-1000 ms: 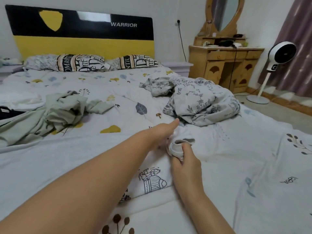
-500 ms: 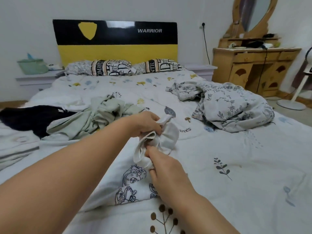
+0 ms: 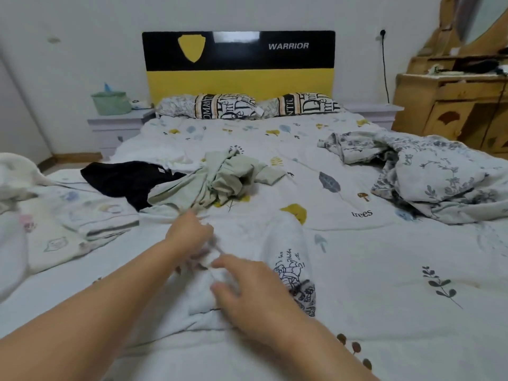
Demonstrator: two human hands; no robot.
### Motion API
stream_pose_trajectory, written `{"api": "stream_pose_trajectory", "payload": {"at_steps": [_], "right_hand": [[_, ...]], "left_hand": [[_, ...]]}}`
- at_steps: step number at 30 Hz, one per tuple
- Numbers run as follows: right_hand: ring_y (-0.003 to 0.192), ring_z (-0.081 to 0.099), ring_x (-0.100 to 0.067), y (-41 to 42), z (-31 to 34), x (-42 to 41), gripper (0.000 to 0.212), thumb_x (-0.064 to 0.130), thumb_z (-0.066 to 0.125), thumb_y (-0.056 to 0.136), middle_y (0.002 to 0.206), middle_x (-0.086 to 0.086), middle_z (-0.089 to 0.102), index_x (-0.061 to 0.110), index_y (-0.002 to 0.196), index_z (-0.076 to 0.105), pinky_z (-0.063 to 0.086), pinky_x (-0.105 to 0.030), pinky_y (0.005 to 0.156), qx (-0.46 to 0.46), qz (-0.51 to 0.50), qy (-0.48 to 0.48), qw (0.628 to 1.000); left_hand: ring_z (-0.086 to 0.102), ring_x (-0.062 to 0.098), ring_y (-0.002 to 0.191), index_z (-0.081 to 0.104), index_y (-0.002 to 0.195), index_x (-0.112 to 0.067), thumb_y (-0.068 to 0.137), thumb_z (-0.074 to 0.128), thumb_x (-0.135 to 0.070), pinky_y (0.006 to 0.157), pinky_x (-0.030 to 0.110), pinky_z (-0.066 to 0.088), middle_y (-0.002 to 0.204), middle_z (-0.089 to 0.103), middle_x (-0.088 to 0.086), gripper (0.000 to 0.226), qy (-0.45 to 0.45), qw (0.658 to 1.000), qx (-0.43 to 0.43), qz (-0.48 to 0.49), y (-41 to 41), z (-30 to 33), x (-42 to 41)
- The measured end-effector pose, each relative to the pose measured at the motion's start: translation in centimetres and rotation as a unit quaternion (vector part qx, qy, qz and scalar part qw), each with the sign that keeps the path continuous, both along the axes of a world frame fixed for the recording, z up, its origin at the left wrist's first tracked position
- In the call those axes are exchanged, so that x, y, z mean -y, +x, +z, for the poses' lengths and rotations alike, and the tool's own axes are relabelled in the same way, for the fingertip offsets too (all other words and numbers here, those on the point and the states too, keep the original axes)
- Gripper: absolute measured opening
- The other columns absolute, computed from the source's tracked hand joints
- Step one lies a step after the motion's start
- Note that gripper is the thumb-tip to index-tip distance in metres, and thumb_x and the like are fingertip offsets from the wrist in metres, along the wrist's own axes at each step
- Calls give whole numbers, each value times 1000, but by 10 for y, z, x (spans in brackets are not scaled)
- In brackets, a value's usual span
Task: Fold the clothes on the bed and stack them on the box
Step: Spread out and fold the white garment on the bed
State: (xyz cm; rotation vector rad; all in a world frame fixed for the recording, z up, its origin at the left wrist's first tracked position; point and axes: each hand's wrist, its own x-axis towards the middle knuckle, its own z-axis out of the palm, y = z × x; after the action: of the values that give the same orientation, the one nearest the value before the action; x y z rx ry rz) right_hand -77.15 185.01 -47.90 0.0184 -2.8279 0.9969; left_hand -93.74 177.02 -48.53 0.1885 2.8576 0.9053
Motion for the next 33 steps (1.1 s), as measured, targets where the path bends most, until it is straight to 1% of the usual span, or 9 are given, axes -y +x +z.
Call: {"api": "stream_pose_trajectory", "payload": {"at_steps": [2,4,7,10,15,18,20,25,33], "right_hand": [[123,44,-17,-9,4,-19,35,25,39,97,133,2,52,23,131,48,31,-26,98,-36,-124,6,992],[133,32,-21,-24,0,-42,39,27,30,100,144,-4,38,16,136,40,26,-31,106,20,-230,88,969],[146,-6,-23,-31,-24,-60,60,45,21,99,159,-3,-6,19,151,5,3,-47,116,183,-239,173,938],[145,-17,-21,-16,-52,-71,68,55,17,97,155,6,-25,25,149,-13,-3,-49,116,224,-213,172,935],[145,-16,-19,-14,-52,-75,68,55,14,97,157,3,-20,21,151,-9,-6,-50,115,246,-232,192,921],[146,-12,-19,-33,-29,-72,62,47,19,99,159,-2,-9,15,151,4,-2,-50,116,157,-288,205,922],[145,-17,-18,-46,-24,-72,62,45,19,100,158,-1,-14,17,151,-3,-5,-49,116,118,-271,206,933],[145,-16,-18,-58,-59,-88,70,59,16,96,155,5,-24,27,150,-13,-6,-50,115,210,-217,179,936],[145,-16,-20,-53,-54,-84,68,55,16,97,157,1,-21,23,150,-11,-4,-49,116,202,-219,197,934]], "left_hand": [[37,28,131,33,143,-13,92,48,-20,101,34,33,145,37,11,54,-27,990,-127,-50,7,-3,-2],[15,20,143,22,149,-19,97,40,-28,115,36,16,156,17,5,55,-57,960,-210,-177,17,-12,-11],[-9,17,146,4,151,-29,93,12,-56,116,43,-6,159,-8,-3,64,-186,907,-201,-319,28,-43,-22],[-14,19,145,-6,149,-34,65,-15,-77,115,41,-11,158,-14,-4,94,-229,903,-150,-331,26,-67,-20],[-17,24,144,-5,149,-34,95,13,-59,115,45,-13,157,-16,-1,63,-249,905,-142,-315,25,-59,-22],[-20,28,143,-2,150,-31,96,15,-56,113,50,-13,157,-16,0,62,-233,925,-177,-244,24,-50,-24],[-19,29,143,-4,150,-31,95,13,-58,113,51,-13,157,-16,0,63,-230,935,-154,-221,21,-55,-22],[-16,27,144,-7,149,-36,95,13,-60,113,51,-11,158,-14,-4,62,-205,947,-108,-223,16,-71,-15],[-5,22,146,4,151,-23,100,21,-46,116,46,-5,159,-2,0,58,-123,966,-81,-214,19,-50,-5]]}}
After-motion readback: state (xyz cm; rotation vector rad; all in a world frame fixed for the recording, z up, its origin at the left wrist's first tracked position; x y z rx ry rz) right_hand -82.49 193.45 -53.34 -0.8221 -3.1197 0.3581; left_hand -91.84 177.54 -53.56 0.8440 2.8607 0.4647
